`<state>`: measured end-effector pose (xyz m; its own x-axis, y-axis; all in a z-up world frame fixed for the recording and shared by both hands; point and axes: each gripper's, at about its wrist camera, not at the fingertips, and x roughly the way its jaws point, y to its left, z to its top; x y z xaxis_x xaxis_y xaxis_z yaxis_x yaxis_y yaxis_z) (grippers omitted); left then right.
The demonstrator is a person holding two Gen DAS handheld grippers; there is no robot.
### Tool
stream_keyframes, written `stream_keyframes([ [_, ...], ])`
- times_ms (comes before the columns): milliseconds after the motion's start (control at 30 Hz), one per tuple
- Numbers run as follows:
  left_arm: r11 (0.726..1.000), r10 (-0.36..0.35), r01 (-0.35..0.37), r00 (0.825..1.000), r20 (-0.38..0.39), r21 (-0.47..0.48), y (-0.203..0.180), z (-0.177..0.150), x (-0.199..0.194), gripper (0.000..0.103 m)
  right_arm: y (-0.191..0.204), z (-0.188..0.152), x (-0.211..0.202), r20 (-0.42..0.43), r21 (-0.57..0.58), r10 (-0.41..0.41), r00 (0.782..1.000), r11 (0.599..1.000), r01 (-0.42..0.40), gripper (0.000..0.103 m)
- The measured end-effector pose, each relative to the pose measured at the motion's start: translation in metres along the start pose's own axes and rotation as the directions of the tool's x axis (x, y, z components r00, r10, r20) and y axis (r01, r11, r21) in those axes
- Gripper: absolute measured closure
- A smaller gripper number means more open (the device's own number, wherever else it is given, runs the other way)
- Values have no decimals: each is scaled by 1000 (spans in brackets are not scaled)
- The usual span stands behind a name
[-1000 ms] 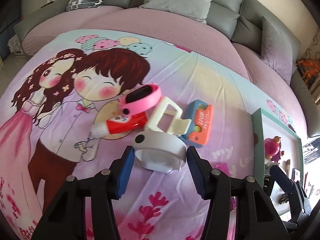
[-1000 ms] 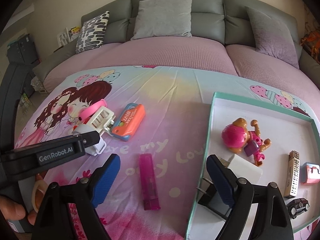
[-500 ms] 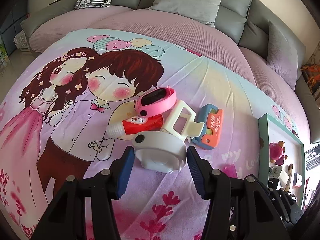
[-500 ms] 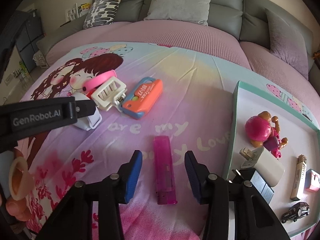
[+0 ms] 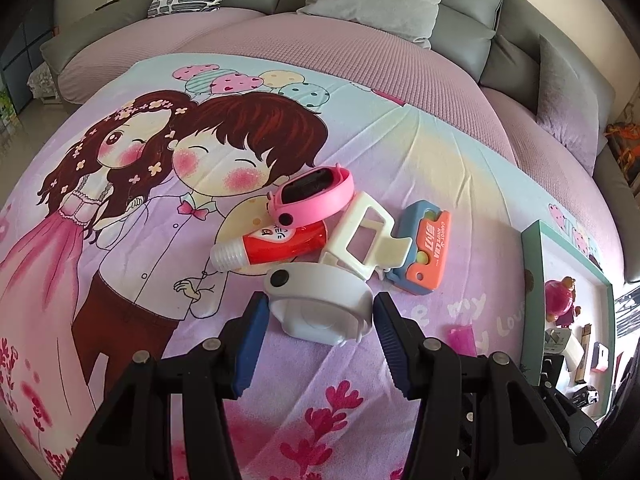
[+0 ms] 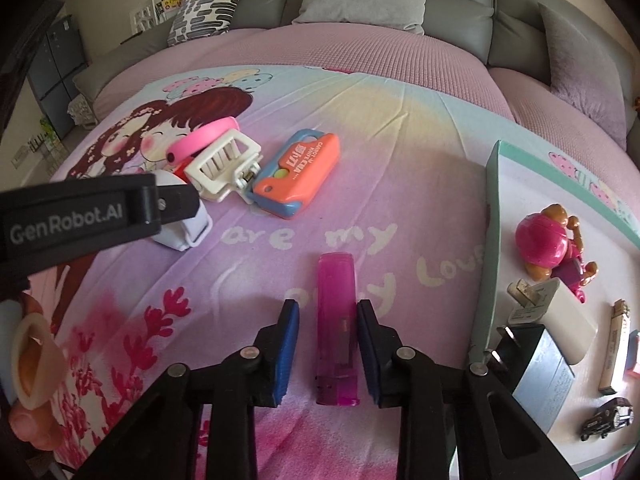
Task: Organize rigid objects
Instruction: 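Grasp the white round band with the left tool while the right tool grasps the pink stick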
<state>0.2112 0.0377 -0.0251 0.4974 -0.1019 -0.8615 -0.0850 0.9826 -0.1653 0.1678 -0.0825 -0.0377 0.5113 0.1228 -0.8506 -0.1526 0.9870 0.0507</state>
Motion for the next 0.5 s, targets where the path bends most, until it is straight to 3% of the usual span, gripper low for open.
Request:
stream_keyframes([
  [500, 1000, 20, -20, 1000, -2, 7, -1, 0, 3, 47, 3, -1, 4, 5, -13, -3, 1000, 1000, 3, 78],
])
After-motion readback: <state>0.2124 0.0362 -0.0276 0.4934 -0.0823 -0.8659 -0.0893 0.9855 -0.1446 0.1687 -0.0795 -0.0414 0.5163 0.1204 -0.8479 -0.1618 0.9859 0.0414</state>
